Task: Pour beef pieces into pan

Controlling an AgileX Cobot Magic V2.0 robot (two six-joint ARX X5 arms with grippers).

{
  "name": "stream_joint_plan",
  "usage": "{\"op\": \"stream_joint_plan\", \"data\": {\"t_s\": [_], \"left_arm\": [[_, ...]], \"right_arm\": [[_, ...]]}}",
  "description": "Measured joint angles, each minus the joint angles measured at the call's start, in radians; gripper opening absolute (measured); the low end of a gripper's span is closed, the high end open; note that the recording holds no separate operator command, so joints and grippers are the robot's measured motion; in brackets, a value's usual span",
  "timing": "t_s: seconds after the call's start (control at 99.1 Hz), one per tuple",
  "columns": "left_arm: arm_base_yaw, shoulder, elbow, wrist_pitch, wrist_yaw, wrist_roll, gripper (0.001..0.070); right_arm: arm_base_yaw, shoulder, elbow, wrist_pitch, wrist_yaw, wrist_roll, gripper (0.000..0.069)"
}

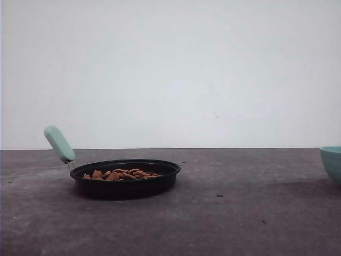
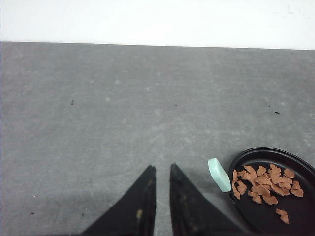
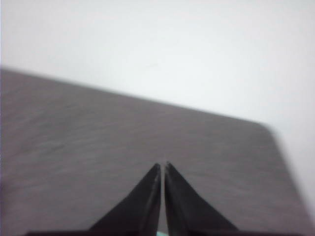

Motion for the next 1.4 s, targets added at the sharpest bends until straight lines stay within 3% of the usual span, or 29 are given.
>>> {"op": "stream_joint_plan", "data": {"t_s": [0.192, 0.434, 0.686, 1.403], "left_arm": [[0.000, 0.000, 0.000, 0.000, 0.000, 0.000, 0.0024], [0.000, 0.000, 0.000, 0.000, 0.000, 0.000, 0.0024], [0.000, 0.000, 0.000, 0.000, 0.000, 0.000, 0.0024], [0.001, 0.000, 0.000, 0.000, 0.000, 0.000, 0.0024]], "right_arm": [[-0.154, -0.179, -0.261, 0.071, -0.083, 0.042, 0.0011], [-0.200, -0.436, -0.561, 0.110, -0.055, 0.154, 0.0011], [-0.175, -0.428, -0.592, -0.058, -0.083, 0.156, 0.0010], [-0.166, -0.429, -0.592, -0.039, -0.086, 0.113, 0.0010]]}}
